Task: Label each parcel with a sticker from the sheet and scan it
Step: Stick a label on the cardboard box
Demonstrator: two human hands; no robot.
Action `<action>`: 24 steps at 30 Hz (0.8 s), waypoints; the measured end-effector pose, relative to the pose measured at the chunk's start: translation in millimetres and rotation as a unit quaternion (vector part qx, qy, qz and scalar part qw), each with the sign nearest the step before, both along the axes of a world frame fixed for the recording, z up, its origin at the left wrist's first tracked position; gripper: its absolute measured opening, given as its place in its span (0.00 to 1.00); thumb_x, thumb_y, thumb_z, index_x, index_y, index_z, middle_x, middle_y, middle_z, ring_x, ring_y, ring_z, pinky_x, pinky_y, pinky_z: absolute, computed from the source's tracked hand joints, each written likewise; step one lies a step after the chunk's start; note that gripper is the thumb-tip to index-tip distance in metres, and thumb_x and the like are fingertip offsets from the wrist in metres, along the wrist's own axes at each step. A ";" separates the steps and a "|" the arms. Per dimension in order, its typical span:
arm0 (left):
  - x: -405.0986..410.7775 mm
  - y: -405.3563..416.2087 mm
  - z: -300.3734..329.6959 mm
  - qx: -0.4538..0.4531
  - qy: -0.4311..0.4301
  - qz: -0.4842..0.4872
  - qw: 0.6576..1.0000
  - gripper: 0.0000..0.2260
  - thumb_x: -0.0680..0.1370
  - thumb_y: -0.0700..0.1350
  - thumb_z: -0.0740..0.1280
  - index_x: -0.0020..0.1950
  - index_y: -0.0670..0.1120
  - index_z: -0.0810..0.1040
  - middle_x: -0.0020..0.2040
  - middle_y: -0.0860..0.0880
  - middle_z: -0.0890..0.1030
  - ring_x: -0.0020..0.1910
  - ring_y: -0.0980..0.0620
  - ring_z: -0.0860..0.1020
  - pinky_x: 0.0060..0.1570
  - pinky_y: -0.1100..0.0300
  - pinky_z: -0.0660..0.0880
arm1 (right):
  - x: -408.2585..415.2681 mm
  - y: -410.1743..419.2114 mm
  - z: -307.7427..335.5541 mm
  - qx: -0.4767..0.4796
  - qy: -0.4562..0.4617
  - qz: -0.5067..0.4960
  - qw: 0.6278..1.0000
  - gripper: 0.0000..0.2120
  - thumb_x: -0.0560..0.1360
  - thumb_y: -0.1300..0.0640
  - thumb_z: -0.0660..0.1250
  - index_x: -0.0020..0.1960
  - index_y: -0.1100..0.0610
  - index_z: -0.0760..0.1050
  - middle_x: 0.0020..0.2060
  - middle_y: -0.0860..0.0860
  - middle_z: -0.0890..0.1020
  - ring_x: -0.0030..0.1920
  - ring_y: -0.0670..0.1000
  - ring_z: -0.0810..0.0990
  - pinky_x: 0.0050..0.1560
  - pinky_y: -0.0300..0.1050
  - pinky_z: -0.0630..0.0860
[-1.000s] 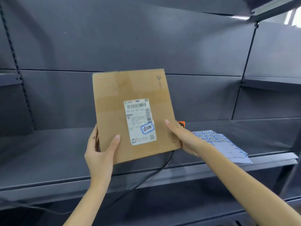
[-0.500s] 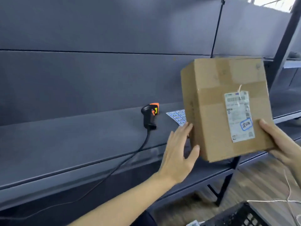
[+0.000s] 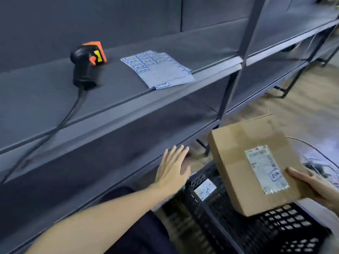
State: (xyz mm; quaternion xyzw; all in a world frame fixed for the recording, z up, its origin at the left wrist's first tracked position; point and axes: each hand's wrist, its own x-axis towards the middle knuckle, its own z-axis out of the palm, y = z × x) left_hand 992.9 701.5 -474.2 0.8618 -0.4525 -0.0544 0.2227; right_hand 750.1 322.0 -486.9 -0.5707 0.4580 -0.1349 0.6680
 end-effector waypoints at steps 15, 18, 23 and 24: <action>-0.6 -17.1 -105.2 0.097 -0.033 0.036 0.994 0.27 0.81 0.52 0.55 0.78 0.51 0.51 0.78 0.53 0.53 0.77 0.55 0.46 0.71 0.63 0.29 | -64.2 39.1 -178.0 -0.040 0.279 0.120 0.952 0.30 0.66 0.60 0.78 0.66 0.51 0.75 0.50 0.53 0.84 0.48 0.54 0.83 0.48 0.46 0.79; -0.9 -17.5 -118.3 0.115 -0.047 0.034 0.992 0.27 0.81 0.52 0.55 0.78 0.51 0.51 0.78 0.53 0.53 0.77 0.54 0.46 0.70 0.63 0.28 | -60.5 34.8 -215.4 -0.024 0.279 0.144 0.949 0.31 0.66 0.62 0.78 0.67 0.54 0.75 0.48 0.52 0.84 0.46 0.52 0.82 0.41 0.34 0.80; -3.0 -15.1 -134.8 0.138 -0.054 0.047 0.988 0.27 0.81 0.51 0.55 0.78 0.50 0.50 0.78 0.51 0.53 0.78 0.53 0.46 0.71 0.62 0.30 | -46.9 28.7 -254.7 -0.030 0.327 0.122 0.936 0.32 0.64 0.60 0.80 0.66 0.59 0.72 0.51 0.59 0.82 0.48 0.57 0.81 0.54 0.51 0.78; -4.8 -14.6 -137.9 0.143 -0.054 0.048 0.987 0.27 0.81 0.51 0.55 0.78 0.50 0.50 0.79 0.51 0.52 0.78 0.53 0.46 0.71 0.61 0.30 | -43.3 29.8 -258.5 -0.040 0.337 0.119 0.933 0.31 0.64 0.58 0.80 0.64 0.59 0.73 0.49 0.58 0.82 0.47 0.57 0.81 0.51 0.50 0.78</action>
